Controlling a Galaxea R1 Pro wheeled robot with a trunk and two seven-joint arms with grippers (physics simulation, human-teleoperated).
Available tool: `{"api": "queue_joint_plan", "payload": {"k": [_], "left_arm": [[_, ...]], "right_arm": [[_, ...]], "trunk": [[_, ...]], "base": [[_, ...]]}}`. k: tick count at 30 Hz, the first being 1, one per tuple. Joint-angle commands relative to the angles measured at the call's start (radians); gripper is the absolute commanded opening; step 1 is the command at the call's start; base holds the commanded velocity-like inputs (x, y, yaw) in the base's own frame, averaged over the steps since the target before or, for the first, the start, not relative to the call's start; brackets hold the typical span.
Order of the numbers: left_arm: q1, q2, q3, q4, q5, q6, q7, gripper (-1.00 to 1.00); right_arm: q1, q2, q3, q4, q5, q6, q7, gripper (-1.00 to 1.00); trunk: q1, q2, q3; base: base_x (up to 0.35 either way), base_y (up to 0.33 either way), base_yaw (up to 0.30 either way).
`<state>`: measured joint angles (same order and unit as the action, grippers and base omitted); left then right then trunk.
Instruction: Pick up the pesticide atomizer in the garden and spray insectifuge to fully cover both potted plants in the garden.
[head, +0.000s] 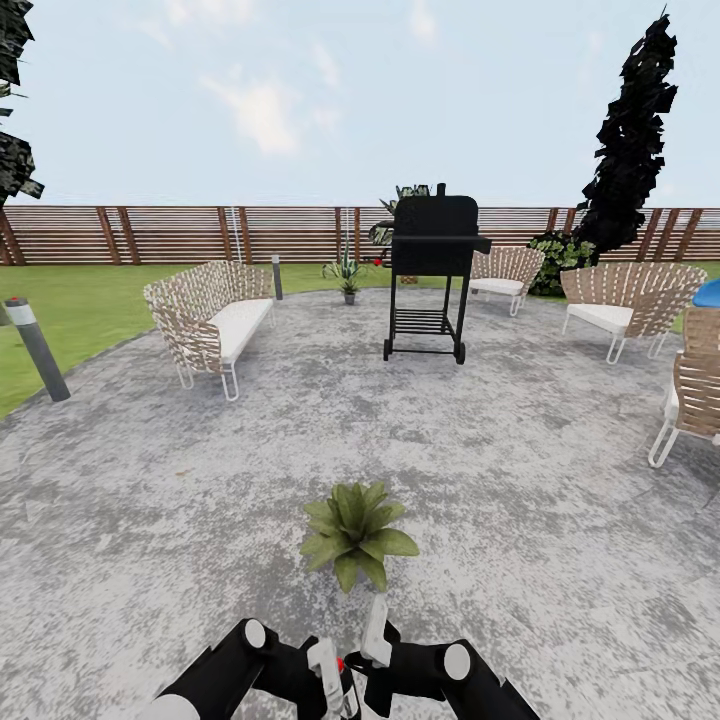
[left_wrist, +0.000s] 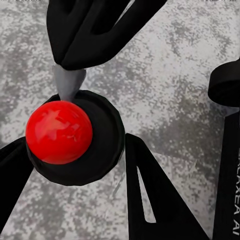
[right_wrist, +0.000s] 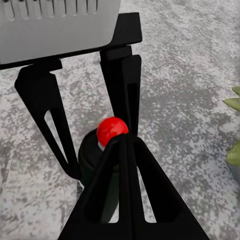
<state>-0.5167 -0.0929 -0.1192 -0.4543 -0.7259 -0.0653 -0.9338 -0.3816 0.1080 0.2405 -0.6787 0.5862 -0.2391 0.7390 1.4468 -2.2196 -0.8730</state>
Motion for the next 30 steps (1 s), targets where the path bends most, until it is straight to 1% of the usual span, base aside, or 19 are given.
{"api": "queue_joint_plan", "payload": {"k": [1,11,18,23,27,30], "left_arm": [[0.000,0.000,0.001,-0.002,-0.009,-0.007,-0.002,-1.00],[0.000,-0.001,0.001,-0.002,-0.009,-0.008,-0.004,-1.00],[0.000,-0.001,0.001,-0.004,-0.009,-0.006,-0.028,-1.00],[0.000,0.001,-0.001,0.004,-0.010,-0.002,-0.023,-1.00],[0.000,0.008,-0.002,0.009,-0.014,0.003,-0.018,-1.00],[0.001,0.024,-0.002,0.009,-0.019,0.005,-0.016,-1.00]], "right_arm": [[0.000,0.000,-0.001,-0.001,0.010,-0.006,0.000,-1.00],[0.000,0.000,-0.001,0.000,0.011,-0.007,0.000,-1.00],[0.000,0.000,-0.001,0.001,0.012,-0.008,0.000,-1.00],[0.000,0.000,-0.001,0.000,0.012,-0.007,0.000,-1.00],[0.000,0.000,-0.001,-0.001,0.011,-0.007,0.000,-1.00],[0.000,0.000,-0.001,0.000,0.011,-0.007,0.000,-1.00]], "trunk": [[0.000,0.000,-0.001],[0.000,0.000,-0.001],[0.000,0.000,-0.001],[0.000,0.000,-0.001],[0.000,0.000,-0.001],[0.000,0.000,-0.001]], "base": [[0.000,0.000,0.000],[0.000,0.000,0.000],[0.000,0.000,0.000],[0.000,0.000,0.000],[0.000,0.000,0.000],[0.000,0.000,0.000]]}}
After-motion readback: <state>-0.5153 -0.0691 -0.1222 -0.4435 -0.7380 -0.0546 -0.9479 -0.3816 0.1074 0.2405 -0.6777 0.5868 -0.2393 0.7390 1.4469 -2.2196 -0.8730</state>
